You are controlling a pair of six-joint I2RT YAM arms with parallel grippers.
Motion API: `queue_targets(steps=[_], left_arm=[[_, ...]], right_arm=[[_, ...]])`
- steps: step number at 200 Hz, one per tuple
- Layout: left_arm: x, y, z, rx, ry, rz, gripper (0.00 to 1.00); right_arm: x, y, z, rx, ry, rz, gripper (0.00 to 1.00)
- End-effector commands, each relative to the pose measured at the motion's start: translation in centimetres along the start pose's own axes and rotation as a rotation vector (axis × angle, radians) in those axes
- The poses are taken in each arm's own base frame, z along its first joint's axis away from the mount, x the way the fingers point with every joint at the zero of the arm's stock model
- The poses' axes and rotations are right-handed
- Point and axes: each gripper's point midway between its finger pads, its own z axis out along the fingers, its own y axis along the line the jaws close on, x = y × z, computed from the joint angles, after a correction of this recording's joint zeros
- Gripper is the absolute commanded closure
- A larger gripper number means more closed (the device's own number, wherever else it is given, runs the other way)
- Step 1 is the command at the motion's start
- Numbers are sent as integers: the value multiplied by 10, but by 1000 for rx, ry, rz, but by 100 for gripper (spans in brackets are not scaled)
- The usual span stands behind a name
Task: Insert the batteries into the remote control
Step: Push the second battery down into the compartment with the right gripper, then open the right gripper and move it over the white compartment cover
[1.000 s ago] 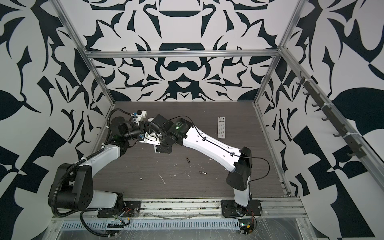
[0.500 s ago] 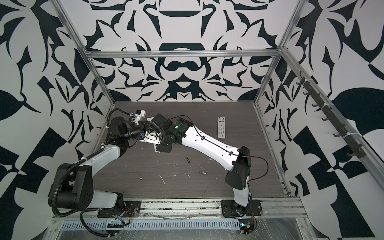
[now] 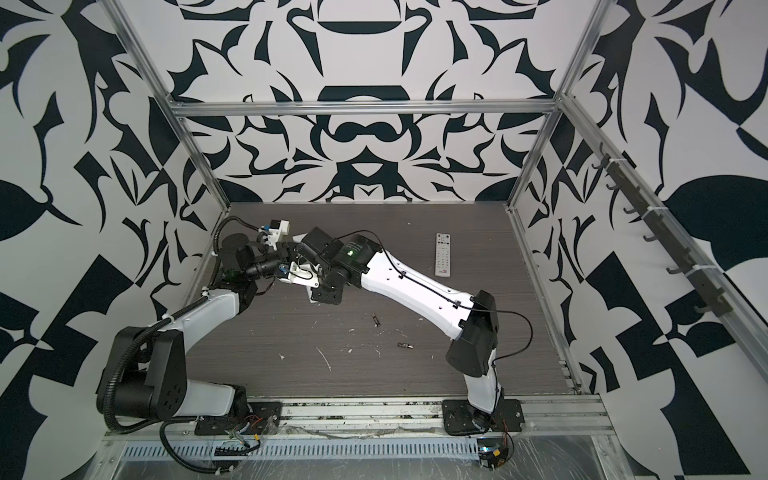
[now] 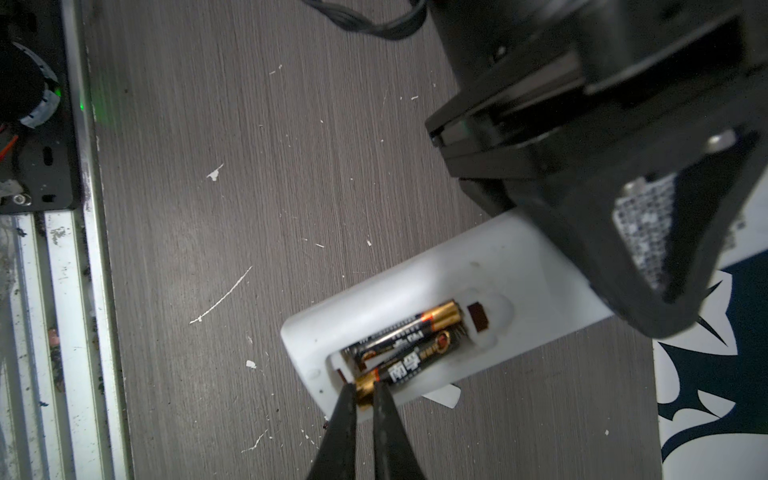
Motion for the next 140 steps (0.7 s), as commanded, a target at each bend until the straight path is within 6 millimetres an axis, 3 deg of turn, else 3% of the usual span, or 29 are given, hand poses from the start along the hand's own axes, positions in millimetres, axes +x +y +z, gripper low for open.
queue_targets(steps=[1,140], left_arm=[[14,-39,-1,95,76,17,100],[18,-45,2,120,95,22,100]], right_arm=[[-1,-7,25,9,11,20,88],[-1,-14,43,34,-6,26,89]])
